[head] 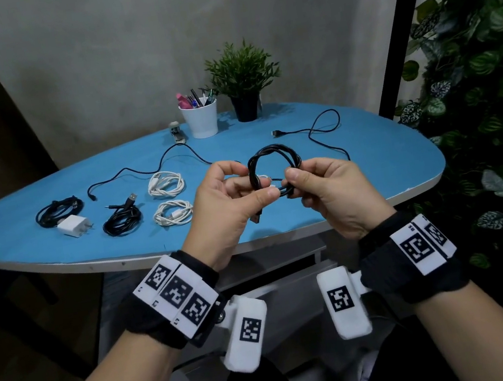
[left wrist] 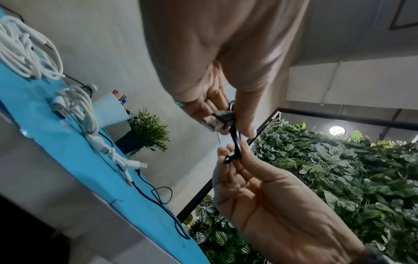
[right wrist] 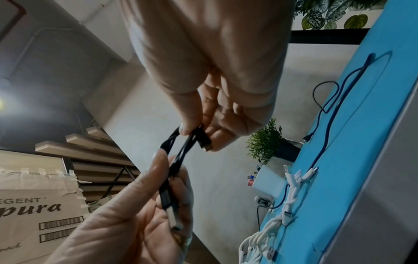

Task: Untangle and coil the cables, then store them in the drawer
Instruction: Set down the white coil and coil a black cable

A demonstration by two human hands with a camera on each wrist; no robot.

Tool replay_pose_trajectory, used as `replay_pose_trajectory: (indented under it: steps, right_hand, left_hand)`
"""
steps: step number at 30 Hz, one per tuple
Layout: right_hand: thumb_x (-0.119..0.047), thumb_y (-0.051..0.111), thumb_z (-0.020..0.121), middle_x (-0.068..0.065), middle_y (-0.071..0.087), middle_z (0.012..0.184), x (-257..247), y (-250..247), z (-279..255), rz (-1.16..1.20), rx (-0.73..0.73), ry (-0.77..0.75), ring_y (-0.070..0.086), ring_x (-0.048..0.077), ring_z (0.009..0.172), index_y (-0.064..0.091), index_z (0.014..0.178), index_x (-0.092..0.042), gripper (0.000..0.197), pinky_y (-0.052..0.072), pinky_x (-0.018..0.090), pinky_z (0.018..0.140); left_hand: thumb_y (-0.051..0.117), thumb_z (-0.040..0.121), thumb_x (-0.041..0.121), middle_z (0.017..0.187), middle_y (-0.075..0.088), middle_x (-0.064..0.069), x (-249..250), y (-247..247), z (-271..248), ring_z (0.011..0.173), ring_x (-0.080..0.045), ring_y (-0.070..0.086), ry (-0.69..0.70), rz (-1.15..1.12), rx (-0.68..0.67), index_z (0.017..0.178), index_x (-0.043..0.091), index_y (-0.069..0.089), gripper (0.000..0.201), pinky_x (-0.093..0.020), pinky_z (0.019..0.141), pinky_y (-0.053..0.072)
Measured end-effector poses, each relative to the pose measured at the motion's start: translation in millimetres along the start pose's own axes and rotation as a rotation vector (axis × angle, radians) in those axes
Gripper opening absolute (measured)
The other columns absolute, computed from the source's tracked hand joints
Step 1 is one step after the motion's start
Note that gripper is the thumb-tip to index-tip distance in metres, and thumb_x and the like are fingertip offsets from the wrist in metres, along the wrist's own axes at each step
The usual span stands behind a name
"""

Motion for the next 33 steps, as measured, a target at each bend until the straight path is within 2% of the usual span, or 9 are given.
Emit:
replay_pose_trajectory:
  steps: [5,9,13,17,20,26,29,31,33]
  right_hand:
    - [-0.008,0.068,0.081,0.014,0.064,0.078,8.2,-0.5,6.4,-0.05,0.011,-0.001,0.055,0.012,0.059,0.067,0.081,-0.009,0.002,0.038,0.021,0.052]
    - [-0.007,0.068,0.082,0.01,0.066,0.077,13.7,5.8,16.1,-0.051,0.009,0.043,0.056,0.011,0.058,0.067,0.087,-0.005,0.005,0.037,0.021,0.052]
    - [-0.009,0.063,0.087,0.008,0.067,0.077,14.1,23.3,29.0,-0.045,-0.052,0.102,0.061,0.008,0.055,0.065,0.093,-0.001,0.01,0.04,0.018,0.048]
    - [-0.008,0.062,0.088,0.012,0.065,0.077,12.3,44.5,40.6,-0.036,-0.132,0.137,0.062,0.014,0.057,0.062,0.083,-0.003,0.006,0.045,0.017,0.047]
    - [-0.005,0.063,0.087,0.012,0.063,0.073,12.9,60.4,49.4,-0.075,-0.175,0.133,0.059,0.011,0.05,0.062,0.082,-0.002,0.006,0.047,0.017,0.046]
    - [-0.004,0.062,0.087,0.012,0.063,0.071,12.5,85.6,83.4,-0.178,-0.206,0.179,0.058,0.011,0.046,0.062,0.088,0.003,0.007,0.047,0.017,0.043]
    - [-0.005,0.064,0.086,0.014,0.062,0.073,11.3,100.4,105.8,-0.239,-0.197,0.191,0.056,0.017,0.052,0.061,0.099,0.008,0.018,0.046,0.018,0.041]
    - [-0.005,0.064,0.086,0.017,0.061,0.075,13.0,112.6,119.8,-0.285,-0.207,0.199,0.053,0.019,0.055,0.062,0.098,0.008,0.018,0.046,0.018,0.04]
    - [-0.005,0.064,0.086,0.017,0.06,0.073,16.6,124.4,134.8,-0.327,-0.21,0.215,0.053,0.017,0.052,0.062,0.096,0.006,0.015,0.046,0.018,0.04]
  left_hand:
    - [0.065,0.083,0.005,0.071,0.068,-0.003,-8.2,-3.2,3.2,0.061,-0.01,0.063,-0.127,0.044,-0.07,0.095,0.014,0.053,0.019,-0.024,0.062,0.052]
    - [0.057,0.089,0.002,0.077,0.07,-0.005,-8.6,-12.9,8.3,0.065,-0.011,0.065,-0.173,-0.011,-0.095,0.096,0.008,0.059,0.009,-0.02,0.061,0.053]
    - [0.058,0.089,0.004,0.071,0.071,-0.002,-6.7,-23.0,13.6,0.062,-0.009,0.065,-0.141,-0.068,0.075,0.097,0.009,0.055,0.01,-0.02,0.059,0.053]
    - [0.061,0.086,0.0,0.083,0.065,-0.014,-6.5,-39.4,16.8,0.068,-0.019,0.063,-0.069,-0.111,0.262,0.093,0.014,0.048,0.02,-0.022,0.057,0.053]
    - [0.059,0.087,0.0,0.079,0.065,-0.009,-6.5,-58.6,18.1,0.064,-0.017,0.062,-0.068,-0.065,0.287,0.084,0.015,0.048,0.019,-0.025,0.06,0.052]
    - [0.061,0.089,0.008,0.077,0.063,-0.005,-1.9,-126.4,41.2,0.066,-0.014,0.059,-0.183,0.352,0.264,0.079,0.013,0.055,0.012,-0.024,0.062,0.051]
    - [0.064,0.086,0.017,0.075,0.062,-0.005,5.7,-169.4,71.1,0.072,-0.019,0.059,-0.209,0.721,0.287,0.076,0.015,0.058,0.012,-0.035,0.075,0.053]
    - [0.063,0.086,0.022,0.081,0.064,-0.007,12.0,-192.3,94.3,0.079,-0.024,0.059,-0.211,0.987,0.264,0.079,0.016,0.06,0.01,-0.035,0.076,0.05]
    - [0.06,0.088,0.024,0.095,0.065,-0.008,18.0,-206.9,117.2,0.091,-0.026,0.058,-0.219,1.231,0.201,0.09,0.015,0.063,0.01,-0.028,0.074,0.044]
Point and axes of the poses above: each hand's wrist, its own z-axis towards the middle knuckle, its own y-axis out of the palm, x = y × z, the point moved 1 cm from there along z, towards the middle knuckle
